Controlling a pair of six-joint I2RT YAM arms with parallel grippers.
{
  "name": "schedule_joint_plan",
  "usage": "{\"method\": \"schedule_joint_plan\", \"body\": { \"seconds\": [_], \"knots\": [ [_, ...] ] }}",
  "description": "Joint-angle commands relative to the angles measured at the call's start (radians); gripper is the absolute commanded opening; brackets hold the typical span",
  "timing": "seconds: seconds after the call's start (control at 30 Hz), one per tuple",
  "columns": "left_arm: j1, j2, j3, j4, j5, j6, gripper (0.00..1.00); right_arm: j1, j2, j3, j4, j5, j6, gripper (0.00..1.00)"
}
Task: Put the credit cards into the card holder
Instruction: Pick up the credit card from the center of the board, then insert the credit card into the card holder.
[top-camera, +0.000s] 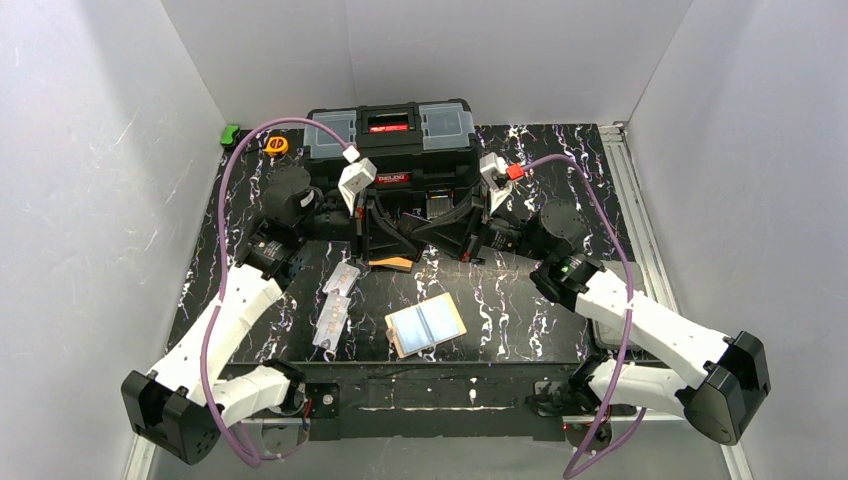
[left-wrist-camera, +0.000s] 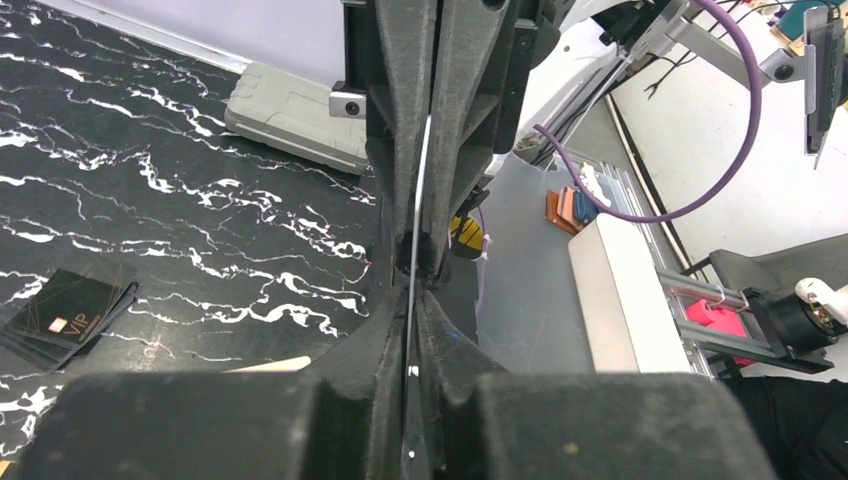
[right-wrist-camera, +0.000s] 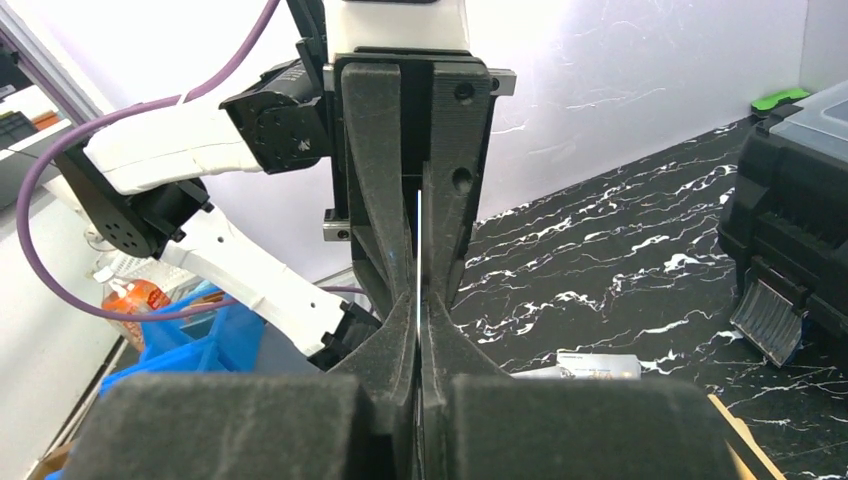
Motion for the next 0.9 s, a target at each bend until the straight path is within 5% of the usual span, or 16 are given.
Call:
{"method": "schedule_joint_plan", "body": {
  "seconds": [0.0,0.17,0.4,0.67,0.87],
  "knots": [
    [0.005,0.001,0.038,-0.08,-0.013,0.026,0.14,-0.011,-0.014,0.034,0.086,0.002,0.009,0.01],
    [0.014,-0.019,0.085,-0.307,-0.068,0.207,0.6,-0.08,-0.024,0.055,-0.056,-0.022,0.01,0.01],
    [0.078,-0.142,-0.092,-0.525,-0.104,0.625,0.88,-0.182,0.032,0.089,-0.421,-0.021,-0.035,0.01],
    [0.063,-0.132,-0.286,-0.707,-0.194,1.237,0.88,-0.188,0.209,-0.069,-0.448,-0.177,0.066,0.01],
    [0.003,-0.052,-0.373,-0.661,-0.231,1.496,0.83,-0.146,0.313,-0.163,-0.334,-0.196,0.115,0.01]
  ]
}}
